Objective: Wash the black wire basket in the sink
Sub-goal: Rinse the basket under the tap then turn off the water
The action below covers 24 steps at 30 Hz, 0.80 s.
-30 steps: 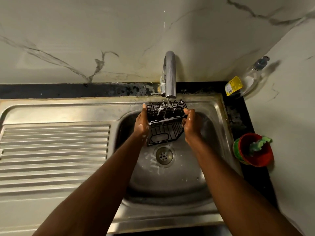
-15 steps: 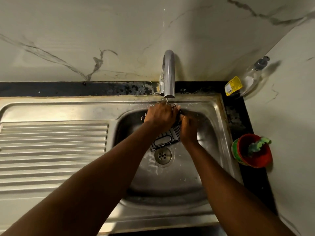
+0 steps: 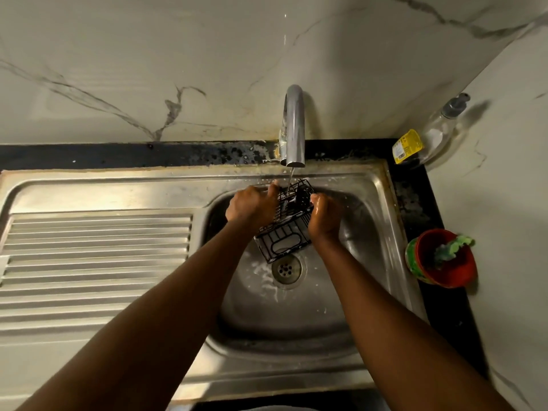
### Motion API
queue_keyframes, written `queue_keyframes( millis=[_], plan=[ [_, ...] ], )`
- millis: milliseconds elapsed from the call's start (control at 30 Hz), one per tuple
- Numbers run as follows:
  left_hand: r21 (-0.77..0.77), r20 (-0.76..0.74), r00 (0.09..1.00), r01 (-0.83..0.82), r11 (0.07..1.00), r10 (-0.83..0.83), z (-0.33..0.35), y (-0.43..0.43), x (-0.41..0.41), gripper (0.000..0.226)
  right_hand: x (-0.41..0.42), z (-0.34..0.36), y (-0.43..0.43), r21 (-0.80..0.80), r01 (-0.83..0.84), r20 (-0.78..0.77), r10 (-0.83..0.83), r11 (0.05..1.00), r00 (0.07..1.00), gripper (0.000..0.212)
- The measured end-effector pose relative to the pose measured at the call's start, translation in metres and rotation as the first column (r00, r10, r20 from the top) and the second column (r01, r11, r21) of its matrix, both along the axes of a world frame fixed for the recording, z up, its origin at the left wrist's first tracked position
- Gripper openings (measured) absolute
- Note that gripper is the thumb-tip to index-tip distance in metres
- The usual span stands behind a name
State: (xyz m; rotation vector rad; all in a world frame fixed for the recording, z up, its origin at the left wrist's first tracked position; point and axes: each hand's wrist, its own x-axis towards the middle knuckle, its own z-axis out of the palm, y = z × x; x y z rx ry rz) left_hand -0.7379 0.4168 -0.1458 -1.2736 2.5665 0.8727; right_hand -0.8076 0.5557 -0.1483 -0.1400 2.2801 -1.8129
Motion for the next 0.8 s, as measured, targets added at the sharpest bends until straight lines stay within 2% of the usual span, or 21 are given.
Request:
queue_keyframes(
  millis=[33,100,133,200,233,300,333,400,467,533,600,633,700,800],
  plan=[
    [0.008,0.021,0.998,-0.054,0.999,0.053,0.0,-0.001,0.002,0.08,0.001,0.003,-0.005,0.01,0.012,0.03,-0.013,1.0,0.999,0.046],
    [-0.002,-0.018,0.999,-0.043,0.999,0.043,0.004,0.0,0.004,0.078,-0.002,0.002,-0.013,-0.027,0.047,0.078,-0.045,0.999,0.996,0.057],
    [-0.064,-0.058,0.998,0.007,0.998,-0.011,0.005,0.003,0.005,0.074,-0.003,0.001,-0.015,-0.039,0.073,0.095,-0.069,0.997,0.993,0.061],
    [-0.288,-0.128,0.968,0.173,0.942,-0.217,0.009,0.009,0.005,0.063,-0.006,-0.001,-0.014,-0.066,0.115,0.104,-0.107,0.991,0.989,0.049],
    [-0.353,-0.159,0.935,0.246,0.903,-0.317,0.011,0.011,0.004,0.057,-0.007,-0.004,-0.012,-0.05,0.131,0.104,-0.126,0.99,0.987,0.04],
    [-0.314,-0.194,0.875,0.374,0.873,-0.444,0.017,0.015,-0.001,0.055,-0.006,-0.01,-0.006,-0.022,0.135,0.105,-0.132,0.991,0.986,0.031],
    [-0.294,-0.19,0.827,0.466,0.834,-0.529,0.017,0.017,-0.004,0.064,-0.005,-0.016,-0.002,-0.021,0.11,0.079,-0.108,0.994,0.991,0.031],
    [-0.344,-0.149,0.696,0.629,0.697,-0.702,0.016,0.024,-0.008,0.075,-0.001,-0.022,0.005,-0.001,0.052,0.013,-0.052,0.999,0.999,0.033],
    [-0.375,-0.142,0.644,0.668,0.643,-0.751,0.012,0.024,-0.008,0.072,0.0,-0.029,0.01,0.045,0.031,-0.001,-0.031,0.998,1.0,0.039],
    [-0.349,-0.213,0.696,0.602,0.718,-0.686,0.014,0.026,-0.007,0.063,-0.001,-0.026,0.01,0.018,0.047,0.091,-0.048,0.999,0.995,0.033],
    [-0.309,-0.266,0.809,0.443,0.842,-0.523,0.017,0.03,-0.005,0.054,-0.002,-0.022,0.005,-0.012,0.075,0.14,-0.072,0.997,0.988,0.031],
    [-0.313,-0.256,0.854,0.37,0.875,-0.453,0.019,0.032,-0.005,0.053,-0.002,-0.019,0.002,-0.022,0.085,0.137,-0.081,0.996,0.987,0.03],
    [-0.32,-0.231,0.899,0.292,0.902,-0.373,0.021,0.032,-0.003,0.056,0.0,-0.014,-0.004,-0.061,0.088,0.089,-0.082,0.994,0.993,0.026],
    [-0.293,-0.254,0.886,0.312,0.904,-0.388,0.025,0.021,-0.002,0.057,0.005,-0.013,-0.005,-0.019,0.002,-0.106,-0.005,1.0,0.994,0.021]
  ],
)
